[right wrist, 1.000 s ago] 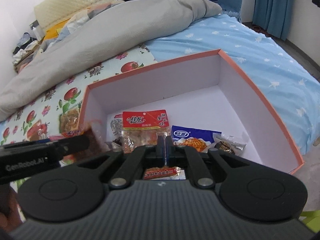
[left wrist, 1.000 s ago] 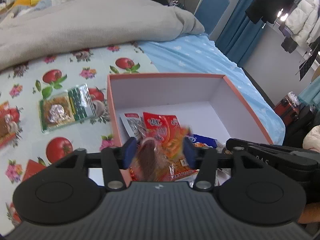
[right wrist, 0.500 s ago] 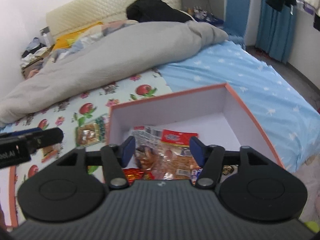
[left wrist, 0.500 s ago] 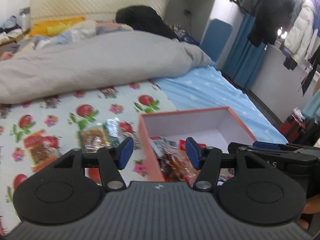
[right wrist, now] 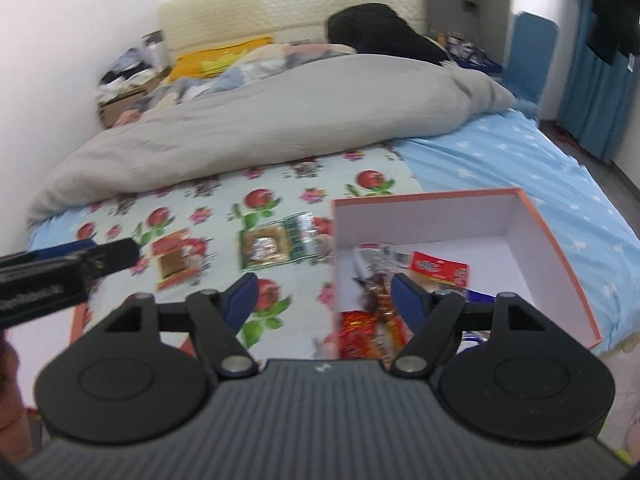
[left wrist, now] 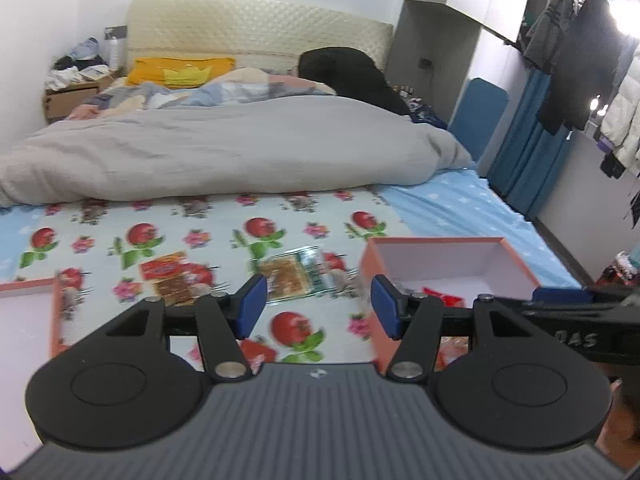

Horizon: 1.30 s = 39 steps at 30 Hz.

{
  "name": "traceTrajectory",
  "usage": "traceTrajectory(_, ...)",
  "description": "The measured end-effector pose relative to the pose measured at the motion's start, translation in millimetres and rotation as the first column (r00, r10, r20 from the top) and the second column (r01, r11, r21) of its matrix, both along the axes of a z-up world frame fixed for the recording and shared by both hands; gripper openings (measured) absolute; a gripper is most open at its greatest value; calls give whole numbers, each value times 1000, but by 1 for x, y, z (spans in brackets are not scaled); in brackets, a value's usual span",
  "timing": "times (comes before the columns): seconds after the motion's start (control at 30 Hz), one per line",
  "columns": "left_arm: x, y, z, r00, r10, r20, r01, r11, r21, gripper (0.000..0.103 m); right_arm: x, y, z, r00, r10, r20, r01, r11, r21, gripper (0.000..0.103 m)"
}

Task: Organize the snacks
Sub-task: 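Withdraw both tools from the box back over the remaining snacks, then lower the left tool onto the jerky packet while the right tool lowers onto the green-labelled tofu packet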

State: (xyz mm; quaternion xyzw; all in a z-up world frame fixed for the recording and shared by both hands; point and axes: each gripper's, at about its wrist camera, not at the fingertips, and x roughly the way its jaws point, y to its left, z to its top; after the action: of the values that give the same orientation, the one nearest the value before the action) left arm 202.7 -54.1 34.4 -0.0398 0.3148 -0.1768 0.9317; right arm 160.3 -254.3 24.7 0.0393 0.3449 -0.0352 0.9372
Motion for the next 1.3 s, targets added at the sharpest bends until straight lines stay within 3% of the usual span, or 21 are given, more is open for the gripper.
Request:
traceTrajectory(0.2,-13,42,-25,998,64,-27,-63,997,34,63,-6,47,3,991,123,-51,-122,992,22,75)
traceTrajectory(0.4,-13,75,-67,989,121,-87,-121,993,1,63,-6,76,6,975,204,-87,-203,979,20,74)
traceTrajectory(0.5,-9,84,-85,985,141,-96,-141,990,6,63,-4,87,12,974,212,-81,-213,977,-6,74)
traceTrajectory(0.73,9,92,-117,982,152,-114,-151,988,24,63,7,100,13,963,241,-118,-238,971,40,74)
traceTrajectory(0.97,28,99,-142,971,184,-152,-181,983,35,63,37,114,5,953,267,-144,-271,963,-8,74)
traceTrajectory(1.3,58,106,-164,963,205,-175,-203,979,27,63,77,123,-26,923,294,-250,-297,955,26,74)
